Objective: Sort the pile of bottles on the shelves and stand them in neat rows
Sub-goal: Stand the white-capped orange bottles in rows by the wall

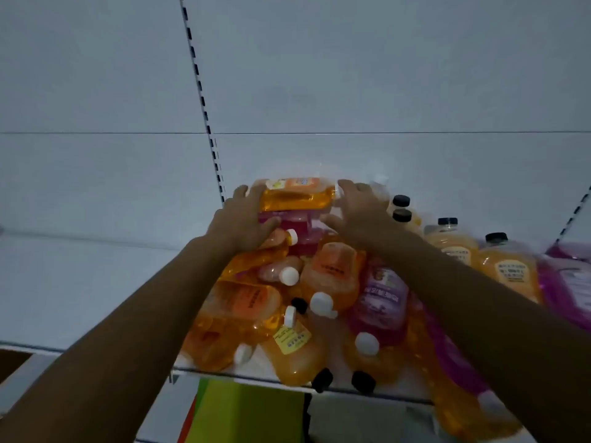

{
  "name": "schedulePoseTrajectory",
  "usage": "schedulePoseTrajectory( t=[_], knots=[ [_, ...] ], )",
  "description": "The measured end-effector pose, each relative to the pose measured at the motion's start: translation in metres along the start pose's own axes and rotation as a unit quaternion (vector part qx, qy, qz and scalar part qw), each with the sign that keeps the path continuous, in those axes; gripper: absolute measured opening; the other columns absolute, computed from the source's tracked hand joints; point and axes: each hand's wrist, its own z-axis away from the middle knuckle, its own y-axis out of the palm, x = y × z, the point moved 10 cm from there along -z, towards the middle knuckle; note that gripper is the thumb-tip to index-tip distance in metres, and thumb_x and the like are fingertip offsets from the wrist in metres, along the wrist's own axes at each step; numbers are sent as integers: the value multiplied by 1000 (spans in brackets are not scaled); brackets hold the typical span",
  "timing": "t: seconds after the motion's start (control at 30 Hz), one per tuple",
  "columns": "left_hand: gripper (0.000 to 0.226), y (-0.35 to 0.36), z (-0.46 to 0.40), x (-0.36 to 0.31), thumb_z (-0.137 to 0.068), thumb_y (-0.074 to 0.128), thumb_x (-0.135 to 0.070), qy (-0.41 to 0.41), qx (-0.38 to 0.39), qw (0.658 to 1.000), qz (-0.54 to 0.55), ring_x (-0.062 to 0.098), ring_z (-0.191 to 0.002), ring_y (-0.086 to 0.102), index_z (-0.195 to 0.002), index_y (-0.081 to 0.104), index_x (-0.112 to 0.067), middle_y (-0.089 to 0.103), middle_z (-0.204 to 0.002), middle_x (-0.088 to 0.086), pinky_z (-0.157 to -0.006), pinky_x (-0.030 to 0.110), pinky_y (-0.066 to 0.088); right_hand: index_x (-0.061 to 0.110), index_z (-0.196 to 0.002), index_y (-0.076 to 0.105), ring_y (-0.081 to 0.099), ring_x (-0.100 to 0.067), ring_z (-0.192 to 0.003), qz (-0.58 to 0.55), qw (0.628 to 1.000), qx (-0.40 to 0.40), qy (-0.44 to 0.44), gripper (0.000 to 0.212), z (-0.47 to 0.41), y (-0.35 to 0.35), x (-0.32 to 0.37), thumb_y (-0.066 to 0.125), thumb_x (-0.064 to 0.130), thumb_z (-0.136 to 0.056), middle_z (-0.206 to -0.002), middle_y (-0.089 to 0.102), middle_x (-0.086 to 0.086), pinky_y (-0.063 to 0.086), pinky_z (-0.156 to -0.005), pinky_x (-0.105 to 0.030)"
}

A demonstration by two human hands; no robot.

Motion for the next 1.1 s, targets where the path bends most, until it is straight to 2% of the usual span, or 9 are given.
schedulePoseTrajectory(
  t=[0.13, 0.23, 0.53, 0.77, 0.87, 0.93, 0.97, 1.03, 1.1],
  knots=[
    [83, 9, -22, 14, -75, 56, -69, -12, 32, 999, 38, 37, -117, 51, -141, 23, -31, 49, -132, 12, -93, 57, 47, 17, -148, 23, 45, -30, -124, -42, 998, 5, 50, 75, -19, 13, 3, 63, 42, -89, -143, 35, -14, 38, -89, -32],
    [79, 17, -31, 14, -83, 63, -55, -6, 49, 996, 67, 32, -111, 57, -143, 20, -28, 54, -130, 9, -91, 49, 50, 19, -148, 22, 44, -31, -125, -72, 994, 2, 83, 75, -29, 20, 5, 62, 45, -89, -143, 35, -14, 39, -88, -32],
    [74, 3, -30, 13, -86, 67, -42, 5, -13, 996, 90, 30, -126, 48, -147, 30, -21, 48, -142, 6, -99, 42, 41, 14, -144, 33, 44, -29, -123, -75, 992, -56, 89, 64, -27, 17, 14, 60, 40, -92, -139, 37, -16, 30, -84, -24],
    [58, -40, -7, 5, -87, 67, -35, 8, -89, 981, 173, 18, -112, 54, -137, 45, -16, 56, -127, 0, -85, 22, 35, 13, -148, 29, 40, -23, -129, -118, 988, -93, 35, 70, -19, -8, 41, 64, 33, -91, -145, 32, -12, 23, -87, -13],
    [51, -65, 18, 20, -92, 57, -47, -47, -145, 957, 249, 18, -110, 57, -134, 48, -20, 54, -123, -6, -94, 30, 44, 12, -147, 32, 41, -23, -128, -128, 987, -92, -1, 70, -18, -12, 65, 66, 31, -89, -144, 34, -12, 21, -87, -8],
    [37, -82, 38, 45, -93, 46, -54, -88, -198, 928, 304, 27, -105, 63, -121, 52, -30, 56, -117, -7, -92, 48, 51, 14, -145, 35, 46, -25, -124, -137, 987, -74, -27, 69, -19, -10, 86, 69, 31, -87, -141, 38, -13, 30, -93, -18],
    [31, -93, 49, 57, -93, 43, -56, -104, -221, 917, 314, 29, -102, 64, -113, 52, -34, 57, -114, -8, -87, 51, 53, 15, -144, 37, 48, -25, -120, -147, 986, -61, -41, 68, -19, -8, 99, 70, 31, -86, -138, 41, -13, 34, -93, -22],
    [28, -111, 70, 85, -91, 47, -55, -145, -252, 898, 329, 31, -101, 64, -109, 47, -33, 56, -120, -1, -72, 40, 58, 18, -141, 39, 51, -23, -116, -166, 983, -40, -71, 66, -19, -1, 127, 72, 29, -85, -135, 43, -12, 37, -89, -25],
    [35, -118, 89, 119, -93, 54, -44, -207, -256, 868, 371, 31, -94, 67, -119, 42, -24, 52, -125, 8, -60, 27, 55, 20, -141, 38, 50, -22, -116, -174, 980, -17, -100, 66, -17, 11, 158, 72, 26, -85, -136, 41, -10, 38, -89, -24]
  ],
)
